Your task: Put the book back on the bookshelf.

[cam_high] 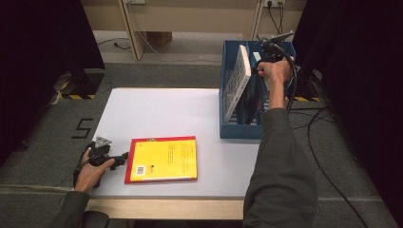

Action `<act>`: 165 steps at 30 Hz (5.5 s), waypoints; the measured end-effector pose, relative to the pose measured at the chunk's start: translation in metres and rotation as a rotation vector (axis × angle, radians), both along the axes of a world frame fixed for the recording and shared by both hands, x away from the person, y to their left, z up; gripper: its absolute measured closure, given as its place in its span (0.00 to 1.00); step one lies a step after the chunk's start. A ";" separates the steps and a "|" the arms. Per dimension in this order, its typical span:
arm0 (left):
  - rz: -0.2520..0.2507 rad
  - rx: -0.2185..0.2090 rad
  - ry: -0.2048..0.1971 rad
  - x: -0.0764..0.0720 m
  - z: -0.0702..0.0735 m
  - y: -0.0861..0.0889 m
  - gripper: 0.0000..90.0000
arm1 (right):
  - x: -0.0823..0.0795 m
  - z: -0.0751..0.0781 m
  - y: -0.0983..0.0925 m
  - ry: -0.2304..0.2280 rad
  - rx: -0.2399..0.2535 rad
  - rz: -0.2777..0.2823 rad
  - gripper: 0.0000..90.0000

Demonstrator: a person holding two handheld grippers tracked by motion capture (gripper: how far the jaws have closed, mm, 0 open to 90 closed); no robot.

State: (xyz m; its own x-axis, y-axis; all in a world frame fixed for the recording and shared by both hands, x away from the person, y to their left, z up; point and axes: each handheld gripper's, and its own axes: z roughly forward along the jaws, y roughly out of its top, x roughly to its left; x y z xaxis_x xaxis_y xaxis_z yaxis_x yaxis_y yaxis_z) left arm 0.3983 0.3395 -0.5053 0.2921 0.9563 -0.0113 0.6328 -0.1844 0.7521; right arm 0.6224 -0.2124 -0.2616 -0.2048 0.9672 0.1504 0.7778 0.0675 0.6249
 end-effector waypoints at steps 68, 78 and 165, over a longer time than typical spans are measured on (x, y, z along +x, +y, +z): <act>0.004 0.004 0.001 0.000 0.000 0.000 0.15 | -0.049 -0.015 -0.005 -0.078 0.047 0.162 0.71; 0.004 0.001 0.001 0.000 0.000 0.000 0.15 | -0.079 -0.008 -0.018 -0.131 0.070 0.161 0.55; -0.135 0.011 0.031 -0.011 0.022 -0.015 0.17 | -0.204 -0.198 0.066 0.067 0.250 0.484 0.31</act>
